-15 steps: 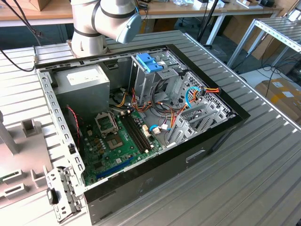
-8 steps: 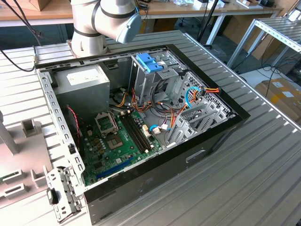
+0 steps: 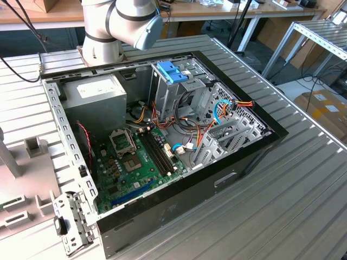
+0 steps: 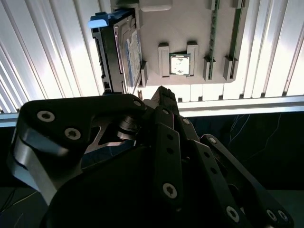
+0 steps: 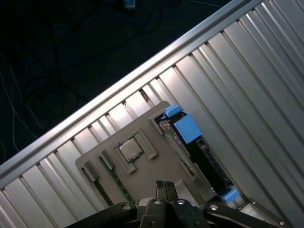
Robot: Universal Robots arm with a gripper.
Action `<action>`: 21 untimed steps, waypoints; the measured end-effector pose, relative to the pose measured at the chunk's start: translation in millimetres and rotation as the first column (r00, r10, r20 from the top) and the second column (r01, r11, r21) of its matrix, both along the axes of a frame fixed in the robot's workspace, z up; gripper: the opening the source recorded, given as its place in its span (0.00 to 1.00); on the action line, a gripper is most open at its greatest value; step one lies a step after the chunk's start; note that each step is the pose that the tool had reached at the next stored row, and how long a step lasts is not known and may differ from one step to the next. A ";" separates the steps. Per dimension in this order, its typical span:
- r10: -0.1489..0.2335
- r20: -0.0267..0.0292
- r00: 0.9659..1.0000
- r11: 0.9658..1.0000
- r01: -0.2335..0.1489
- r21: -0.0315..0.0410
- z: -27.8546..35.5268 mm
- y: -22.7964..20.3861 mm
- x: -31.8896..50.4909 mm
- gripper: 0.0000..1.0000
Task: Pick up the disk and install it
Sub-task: 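Pick up the disk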
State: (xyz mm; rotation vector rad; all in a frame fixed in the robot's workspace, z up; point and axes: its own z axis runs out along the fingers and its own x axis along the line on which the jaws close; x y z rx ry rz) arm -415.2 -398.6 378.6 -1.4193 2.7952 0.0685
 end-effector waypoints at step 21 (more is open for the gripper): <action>0.054 0.000 0.999 0.999 -0.054 0.000 0.0 0.0 0.0 0.11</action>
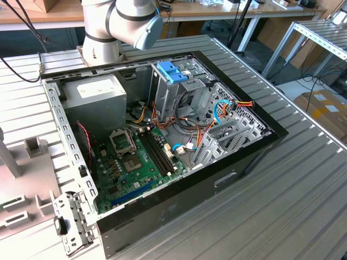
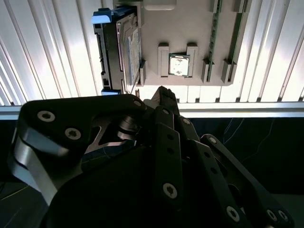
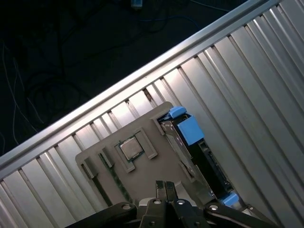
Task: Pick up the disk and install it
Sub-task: 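Pick up the disk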
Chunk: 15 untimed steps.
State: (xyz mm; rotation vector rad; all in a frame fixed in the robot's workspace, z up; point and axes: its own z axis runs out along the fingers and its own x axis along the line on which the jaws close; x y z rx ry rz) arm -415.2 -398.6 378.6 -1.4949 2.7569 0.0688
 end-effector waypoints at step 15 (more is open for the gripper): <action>0.036 0.000 0.999 0.999 -0.036 0.000 0.0 0.0 0.0 0.11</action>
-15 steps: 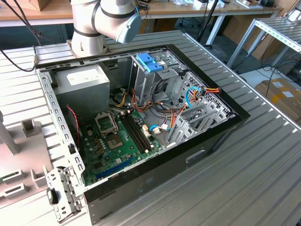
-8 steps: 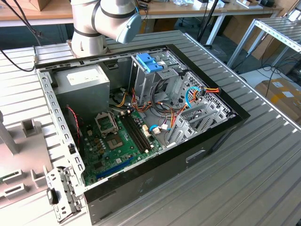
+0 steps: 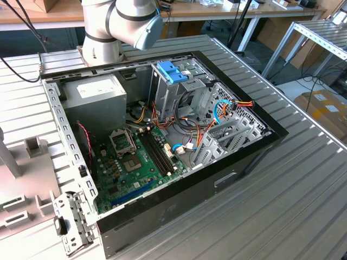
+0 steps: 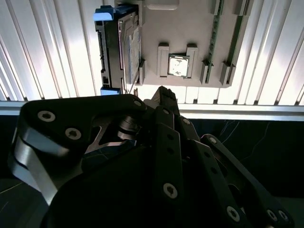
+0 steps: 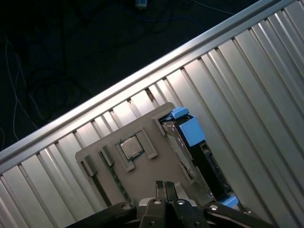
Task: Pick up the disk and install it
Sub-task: 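Pick up the disk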
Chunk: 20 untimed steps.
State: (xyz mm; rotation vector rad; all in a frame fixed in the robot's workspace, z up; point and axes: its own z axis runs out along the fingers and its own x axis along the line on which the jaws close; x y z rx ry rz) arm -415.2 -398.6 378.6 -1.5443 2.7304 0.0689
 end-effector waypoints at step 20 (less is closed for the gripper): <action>0.055 0.000 0.999 0.999 -0.055 0.000 0.0 0.0 0.0 0.11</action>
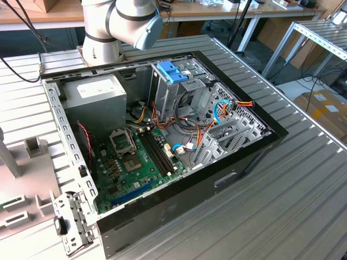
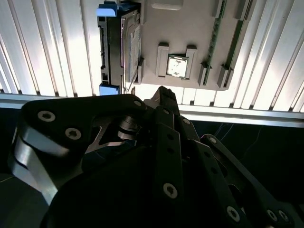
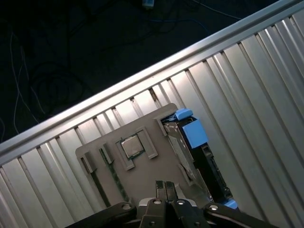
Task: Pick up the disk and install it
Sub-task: 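Pick up the disk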
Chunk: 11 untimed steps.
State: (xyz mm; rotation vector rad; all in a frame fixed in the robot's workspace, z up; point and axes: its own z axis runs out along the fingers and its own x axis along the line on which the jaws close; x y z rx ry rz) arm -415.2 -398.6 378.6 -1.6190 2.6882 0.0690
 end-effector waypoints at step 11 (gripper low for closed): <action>0.029 0.000 1.000 1.000 -0.029 0.000 0.0 0.0 0.0 0.11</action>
